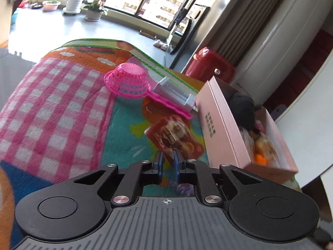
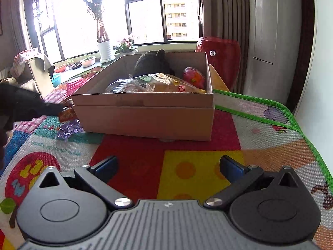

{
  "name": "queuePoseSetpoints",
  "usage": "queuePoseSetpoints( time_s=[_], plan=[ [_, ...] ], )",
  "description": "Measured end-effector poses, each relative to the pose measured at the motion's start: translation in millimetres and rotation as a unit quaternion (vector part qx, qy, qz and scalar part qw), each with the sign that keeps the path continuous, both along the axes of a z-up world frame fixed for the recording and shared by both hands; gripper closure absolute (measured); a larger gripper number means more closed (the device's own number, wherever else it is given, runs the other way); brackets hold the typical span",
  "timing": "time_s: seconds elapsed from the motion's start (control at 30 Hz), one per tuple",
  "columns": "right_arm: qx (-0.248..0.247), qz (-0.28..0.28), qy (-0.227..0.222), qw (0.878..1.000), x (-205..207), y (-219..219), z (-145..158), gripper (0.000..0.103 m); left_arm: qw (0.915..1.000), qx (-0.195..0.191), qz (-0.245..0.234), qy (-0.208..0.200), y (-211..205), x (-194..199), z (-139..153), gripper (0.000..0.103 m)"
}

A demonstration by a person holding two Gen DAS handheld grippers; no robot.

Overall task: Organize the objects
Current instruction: 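Grasp the purple star toy with the left tool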

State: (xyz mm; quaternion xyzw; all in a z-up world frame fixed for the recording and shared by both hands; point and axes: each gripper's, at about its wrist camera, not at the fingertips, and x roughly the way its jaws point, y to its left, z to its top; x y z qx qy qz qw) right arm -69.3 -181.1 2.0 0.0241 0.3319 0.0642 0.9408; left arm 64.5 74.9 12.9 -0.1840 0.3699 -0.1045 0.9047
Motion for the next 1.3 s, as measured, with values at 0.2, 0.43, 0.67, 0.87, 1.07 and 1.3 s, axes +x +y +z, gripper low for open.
queuePoseSetpoints(
  time_s=[0.2,0.43,0.67,0.87,1.07,1.3],
  plan=[
    [0.001,0.008,-0.001,1.0,-1,1,1,0.0,0.9972,0.059,-0.044,0.012,-1,-52,-4,0.09],
    [-0.004,0.011,-0.006,1.0,-7,2,1,0.0,0.9863,0.135,-0.092,-0.023,-37,-47,-4,0.084],
    [0.001,0.01,-0.001,1.0,-9,1,0,0.0,0.9639,0.174,-0.199,-0.032,-70,-42,-5,0.029],
    [0.0,0.011,0.007,1.0,-7,1,-1,0.0,0.9643,0.173,-0.195,-0.047,-81,-42,-9,0.016],
    [-0.001,0.009,0.011,1.0,-6,1,-3,0.0,0.9718,0.188,-0.136,-0.043,-82,-5,-10,0.02],
    [-0.003,0.007,0.017,1.0,-5,2,-4,0.0,0.9695,0.194,-0.142,-0.044,-86,4,-10,0.02]
  ],
)
